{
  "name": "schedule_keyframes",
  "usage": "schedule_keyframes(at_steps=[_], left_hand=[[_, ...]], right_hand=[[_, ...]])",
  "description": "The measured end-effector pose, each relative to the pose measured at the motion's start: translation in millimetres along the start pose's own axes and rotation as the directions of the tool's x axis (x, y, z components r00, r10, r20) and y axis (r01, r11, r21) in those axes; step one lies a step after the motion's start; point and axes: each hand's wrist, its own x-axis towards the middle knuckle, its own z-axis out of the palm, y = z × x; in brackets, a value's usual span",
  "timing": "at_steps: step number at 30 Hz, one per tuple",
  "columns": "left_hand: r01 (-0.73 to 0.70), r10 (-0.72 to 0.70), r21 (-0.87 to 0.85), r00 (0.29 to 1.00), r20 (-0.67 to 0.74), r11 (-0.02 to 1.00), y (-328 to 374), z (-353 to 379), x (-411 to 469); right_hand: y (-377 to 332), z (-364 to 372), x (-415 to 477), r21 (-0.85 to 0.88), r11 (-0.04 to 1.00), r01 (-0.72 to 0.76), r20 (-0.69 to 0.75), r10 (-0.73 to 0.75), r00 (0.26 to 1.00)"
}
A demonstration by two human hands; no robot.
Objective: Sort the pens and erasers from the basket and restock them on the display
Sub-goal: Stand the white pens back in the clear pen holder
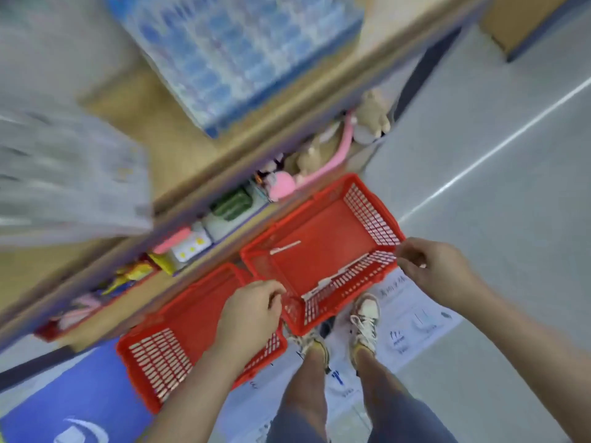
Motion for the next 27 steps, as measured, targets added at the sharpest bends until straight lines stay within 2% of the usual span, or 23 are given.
schedule_keyframes(at_steps=[4, 9, 12, 15, 18, 20, 24, 26, 27], left_hand=[[0.099, -0.102, 0.037, 0.990, 0.094, 0.994, -37.5, 128.1, 85.4], [0.043, -0.074, 0.177, 0.982, 0.172, 0.983, -89.9, 288.9, 184.1], [0.044, -0.095, 0.217, 0.969, 0.230, 0.975, -116.4, 364.6, 227.8], [-0.048, -0.057, 0.297, 0.941, 0.334, 0.954, -129.7, 422.9, 260.2], [-0.155, 0.025, 0.303, 0.920, 0.391, 0.940, -133.5, 456.6, 281.4], [-0.211, 0.085, 0.324, 0.928, 0.362, 0.922, -133.2, 467.3, 289.0], [-0.298, 0.178, 0.385, 0.932, 0.317, 0.874, -124.6, 466.8, 296.3], [-0.252, 0.133, 0.409, 0.945, 0.298, 0.877, -127.5, 456.1, 303.6], [-0.219, 0.098, 0.420, 0.952, 0.290, 0.881, -131.4, 449.6, 308.9]], right_hand=[[79.7, 76.4, 88.2, -0.180, 0.976, 0.119, 0.051, -0.112, 0.992], [164.5, 190.9, 202.3, -0.276, 0.929, 0.245, 0.154, -0.209, 0.966], [198.2, 262.2, 258.3, -0.375, 0.889, 0.261, 0.270, -0.164, 0.949], [223.1, 317.2, 295.7, -0.492, 0.816, 0.305, 0.371, -0.120, 0.921], [242.2, 341.9, 318.7, -0.549, 0.756, 0.357, 0.497, -0.048, 0.866], [252.3, 348.0, 325.6, -0.590, 0.707, 0.390, 0.564, 0.016, 0.825], [262.9, 356.1, 329.7, -0.675, 0.489, 0.552, 0.606, -0.060, 0.793], [258.5, 353.9, 332.5, -0.669, 0.495, 0.554, 0.586, -0.107, 0.803], [255.9, 350.5, 335.3, -0.666, 0.536, 0.519, 0.547, -0.123, 0.828]])
